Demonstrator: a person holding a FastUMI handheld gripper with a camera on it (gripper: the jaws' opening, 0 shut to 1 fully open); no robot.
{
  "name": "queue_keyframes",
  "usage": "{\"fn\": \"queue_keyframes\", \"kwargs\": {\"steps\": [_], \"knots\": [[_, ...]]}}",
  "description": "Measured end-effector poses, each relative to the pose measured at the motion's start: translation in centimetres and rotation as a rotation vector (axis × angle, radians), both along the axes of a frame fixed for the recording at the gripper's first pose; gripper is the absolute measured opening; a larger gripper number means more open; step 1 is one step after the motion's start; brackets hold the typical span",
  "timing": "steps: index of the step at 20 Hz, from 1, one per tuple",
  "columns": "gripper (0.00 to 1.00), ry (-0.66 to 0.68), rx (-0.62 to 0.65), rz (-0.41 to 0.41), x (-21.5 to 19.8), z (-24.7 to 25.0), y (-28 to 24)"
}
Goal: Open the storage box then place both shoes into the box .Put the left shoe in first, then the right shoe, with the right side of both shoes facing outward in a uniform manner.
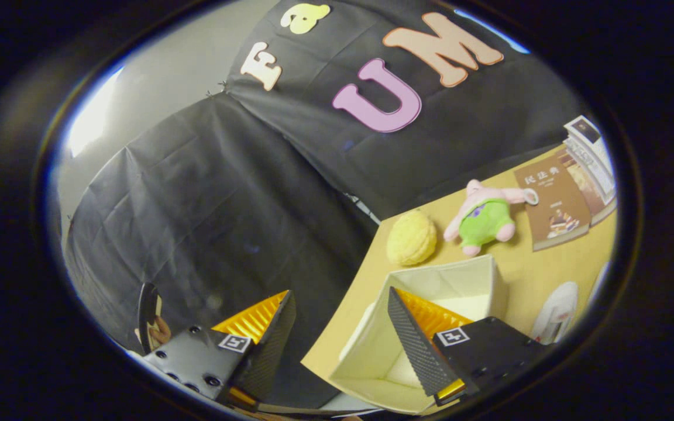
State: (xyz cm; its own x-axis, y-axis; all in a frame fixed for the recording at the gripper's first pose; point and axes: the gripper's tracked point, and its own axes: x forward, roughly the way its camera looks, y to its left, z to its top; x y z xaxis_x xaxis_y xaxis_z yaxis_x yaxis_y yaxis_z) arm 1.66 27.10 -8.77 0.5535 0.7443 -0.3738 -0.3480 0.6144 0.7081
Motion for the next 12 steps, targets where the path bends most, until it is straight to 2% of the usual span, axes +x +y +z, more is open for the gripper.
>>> {"fn": "queue_keyframes", "kwargs": {"steps": [6,12], "knots": [[0.99,-0.108,-0.206,-0.09,0.8,-1.9,-8.1],[0.99,-0.155,-0.409,-0.129,-0.1,-4.7,-16.0]]}}
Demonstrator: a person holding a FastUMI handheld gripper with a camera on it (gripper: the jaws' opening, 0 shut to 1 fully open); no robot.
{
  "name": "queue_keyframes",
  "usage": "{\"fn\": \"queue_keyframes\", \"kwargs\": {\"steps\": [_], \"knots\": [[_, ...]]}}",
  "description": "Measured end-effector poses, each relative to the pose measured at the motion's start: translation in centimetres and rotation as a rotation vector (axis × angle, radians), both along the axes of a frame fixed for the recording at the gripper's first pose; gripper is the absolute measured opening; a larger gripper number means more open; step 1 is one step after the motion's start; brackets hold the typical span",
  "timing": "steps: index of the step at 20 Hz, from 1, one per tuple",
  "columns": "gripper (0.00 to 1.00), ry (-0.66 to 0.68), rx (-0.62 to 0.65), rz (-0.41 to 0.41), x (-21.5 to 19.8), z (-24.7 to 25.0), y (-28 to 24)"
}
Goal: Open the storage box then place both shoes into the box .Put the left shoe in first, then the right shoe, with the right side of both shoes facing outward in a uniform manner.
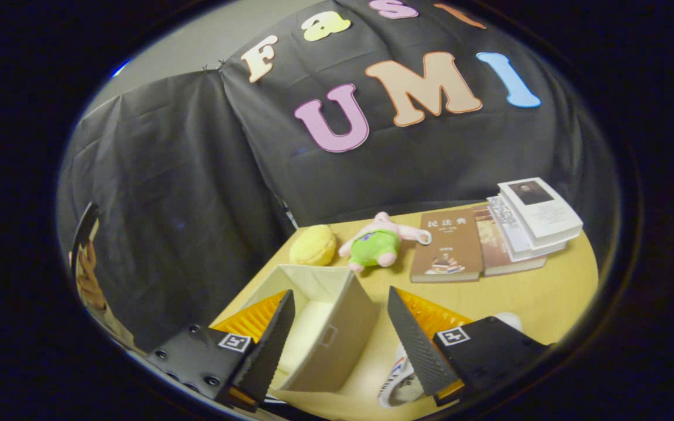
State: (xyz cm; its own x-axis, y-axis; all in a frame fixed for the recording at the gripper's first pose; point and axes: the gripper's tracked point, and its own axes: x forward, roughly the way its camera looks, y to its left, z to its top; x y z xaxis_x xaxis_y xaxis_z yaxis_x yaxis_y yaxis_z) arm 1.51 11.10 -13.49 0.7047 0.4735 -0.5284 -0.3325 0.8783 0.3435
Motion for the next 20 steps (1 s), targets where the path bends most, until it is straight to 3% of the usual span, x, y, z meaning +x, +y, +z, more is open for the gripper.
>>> {"fn": "queue_keyframes", "kwargs": {"steps": [8,19,20], "knots": [[0.99,0.11,-0.234,0.011,-3.3,-9.0,-6.1],[0.92,0.279,-0.456,0.082,-6.3,-18.2,-10.0],[0.87,0.298,-0.473,0.082,-6.7,-19.2,-10.1]]}}
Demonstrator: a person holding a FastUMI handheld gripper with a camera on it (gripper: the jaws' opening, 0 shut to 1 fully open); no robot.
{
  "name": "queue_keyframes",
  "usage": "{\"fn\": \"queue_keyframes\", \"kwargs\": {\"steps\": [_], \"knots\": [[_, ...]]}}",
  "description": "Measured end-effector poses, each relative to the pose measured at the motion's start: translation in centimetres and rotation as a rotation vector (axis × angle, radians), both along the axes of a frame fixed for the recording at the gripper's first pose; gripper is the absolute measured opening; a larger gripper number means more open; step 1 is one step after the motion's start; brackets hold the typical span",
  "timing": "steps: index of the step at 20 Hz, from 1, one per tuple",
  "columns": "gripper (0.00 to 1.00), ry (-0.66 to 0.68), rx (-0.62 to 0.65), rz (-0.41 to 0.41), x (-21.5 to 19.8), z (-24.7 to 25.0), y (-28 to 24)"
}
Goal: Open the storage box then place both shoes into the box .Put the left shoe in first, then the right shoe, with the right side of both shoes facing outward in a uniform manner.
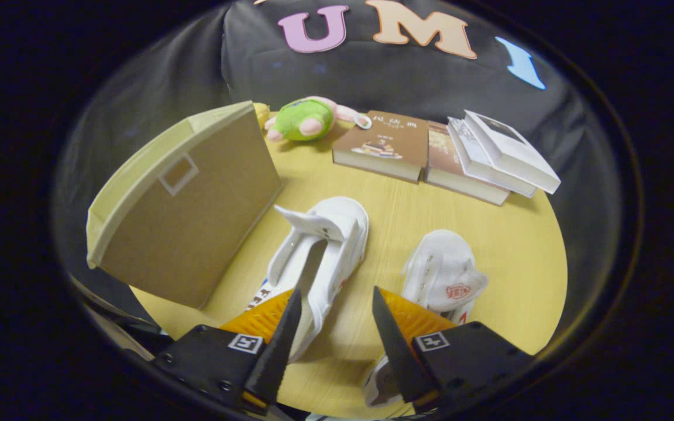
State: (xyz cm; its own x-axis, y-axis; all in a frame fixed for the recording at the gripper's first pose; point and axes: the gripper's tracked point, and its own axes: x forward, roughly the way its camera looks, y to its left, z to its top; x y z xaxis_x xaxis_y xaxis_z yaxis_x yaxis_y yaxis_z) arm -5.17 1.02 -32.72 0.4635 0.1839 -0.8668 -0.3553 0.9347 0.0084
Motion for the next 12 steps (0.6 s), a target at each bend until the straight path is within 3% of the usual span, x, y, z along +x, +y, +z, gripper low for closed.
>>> {"fn": "queue_keyframes", "kwargs": {"steps": [4,6,8,12], "knots": [[0.71,0.094,-0.02,0.003,-0.7,-2.4,0.5],[0.41,0.115,0.005,-0.023,-0.8,-2.7,1.6],[0.18,0.134,0.013,-0.058,-1.3,-2.0,1.7],[0.04,0.171,0.066,-0.152,-0.9,-1.3,1.9]]}}
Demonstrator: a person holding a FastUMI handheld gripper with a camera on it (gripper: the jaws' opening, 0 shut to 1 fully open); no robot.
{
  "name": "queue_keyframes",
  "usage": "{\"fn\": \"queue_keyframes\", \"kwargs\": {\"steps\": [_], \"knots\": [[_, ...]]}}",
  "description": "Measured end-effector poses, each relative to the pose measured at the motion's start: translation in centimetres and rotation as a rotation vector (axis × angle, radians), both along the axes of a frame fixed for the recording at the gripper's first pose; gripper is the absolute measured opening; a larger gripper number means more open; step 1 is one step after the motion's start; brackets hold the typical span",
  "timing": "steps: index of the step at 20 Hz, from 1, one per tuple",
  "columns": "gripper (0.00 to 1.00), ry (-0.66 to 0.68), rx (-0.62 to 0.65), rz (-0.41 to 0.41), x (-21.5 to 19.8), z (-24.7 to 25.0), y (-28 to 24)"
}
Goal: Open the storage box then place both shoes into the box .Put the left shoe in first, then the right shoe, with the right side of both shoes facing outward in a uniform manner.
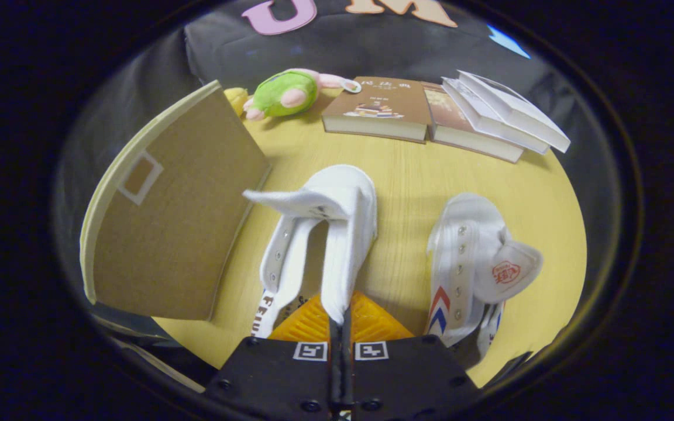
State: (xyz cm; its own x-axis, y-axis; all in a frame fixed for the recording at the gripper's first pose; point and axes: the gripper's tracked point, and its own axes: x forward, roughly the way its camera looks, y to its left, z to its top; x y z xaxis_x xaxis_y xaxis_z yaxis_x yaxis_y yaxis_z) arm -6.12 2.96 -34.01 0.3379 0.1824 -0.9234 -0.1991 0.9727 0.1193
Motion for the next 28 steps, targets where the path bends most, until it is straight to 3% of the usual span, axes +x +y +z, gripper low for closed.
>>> {"fn": "queue_keyframes", "kwargs": {"steps": [6,9,14,25,28], "knots": [[0.03,0.06,0.177,-0.215,1.1,1.7,0.9],[0.03,0.07,0.228,-0.25,1.3,2.5,1.5],[0.03,0.028,0.288,-0.231,2.3,5.4,3.4],[0.04,0.052,0.062,-0.086,0.1,1.8,1.3],[0.25,0.085,0.04,-0.042,-0.1,1.3,1.1]]}}
